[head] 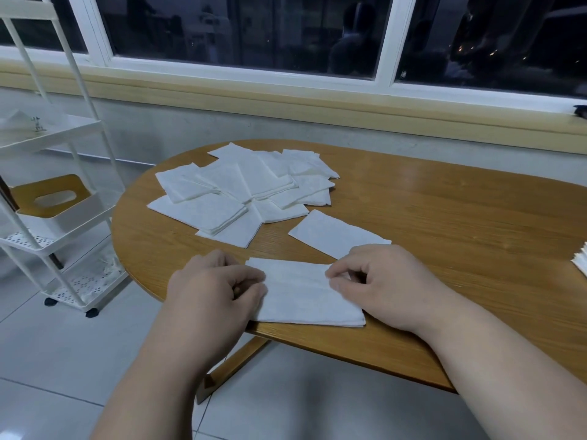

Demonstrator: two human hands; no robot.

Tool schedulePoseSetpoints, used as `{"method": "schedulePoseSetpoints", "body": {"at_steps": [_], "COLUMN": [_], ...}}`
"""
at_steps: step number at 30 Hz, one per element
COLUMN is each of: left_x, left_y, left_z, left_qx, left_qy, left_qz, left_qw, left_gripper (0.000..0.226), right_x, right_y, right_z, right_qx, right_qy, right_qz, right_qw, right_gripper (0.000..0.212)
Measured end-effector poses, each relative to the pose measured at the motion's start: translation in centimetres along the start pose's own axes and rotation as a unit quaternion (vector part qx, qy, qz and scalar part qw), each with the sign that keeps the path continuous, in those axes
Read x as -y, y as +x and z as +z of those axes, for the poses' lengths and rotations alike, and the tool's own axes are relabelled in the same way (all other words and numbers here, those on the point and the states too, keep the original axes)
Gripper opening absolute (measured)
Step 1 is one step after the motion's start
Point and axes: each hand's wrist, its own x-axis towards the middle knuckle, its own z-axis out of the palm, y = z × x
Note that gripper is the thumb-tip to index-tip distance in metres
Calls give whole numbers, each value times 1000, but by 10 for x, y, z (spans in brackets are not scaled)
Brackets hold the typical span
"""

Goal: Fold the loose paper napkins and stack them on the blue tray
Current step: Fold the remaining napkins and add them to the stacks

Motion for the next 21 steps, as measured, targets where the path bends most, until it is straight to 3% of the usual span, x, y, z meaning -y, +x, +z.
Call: {"method": "schedulePoseSetpoints", "body": {"at_steps": [3, 7, 12, 16, 18, 21], "left_x": [-2, -3, -3, -7, -14, -24], "left_y": [-2, -3, 0, -1, -3, -5], "left_z": [-2, -5, -4, -2, 1, 5], "left_qx": [-24, 28, 48, 55, 61, 78], "left_qy": [-18, -16, -2, -7, -17, -39], "left_qz": [23, 75, 75, 66, 66, 61], "left_qw": [999, 997, 996, 996, 996, 994], "left_gripper": [20, 19, 20, 24, 33, 72], "right_x": [-1, -11, -19, -17, -17, -15], "right_y": [1, 3, 6, 8, 9, 7], "right_z": [-1, -8, -10, -10, -10, -12], "right_qx": [-22, -104, -64, -88, -99, -132], "right_qy": [-11, -30, -101, -123, -131, -75], "right_qz": [-9, 9, 51, 64, 64, 60], "right_qw": [1000, 994, 992, 986, 984, 987], "right_gripper": [10, 12, 25, 21, 21, 17]}}
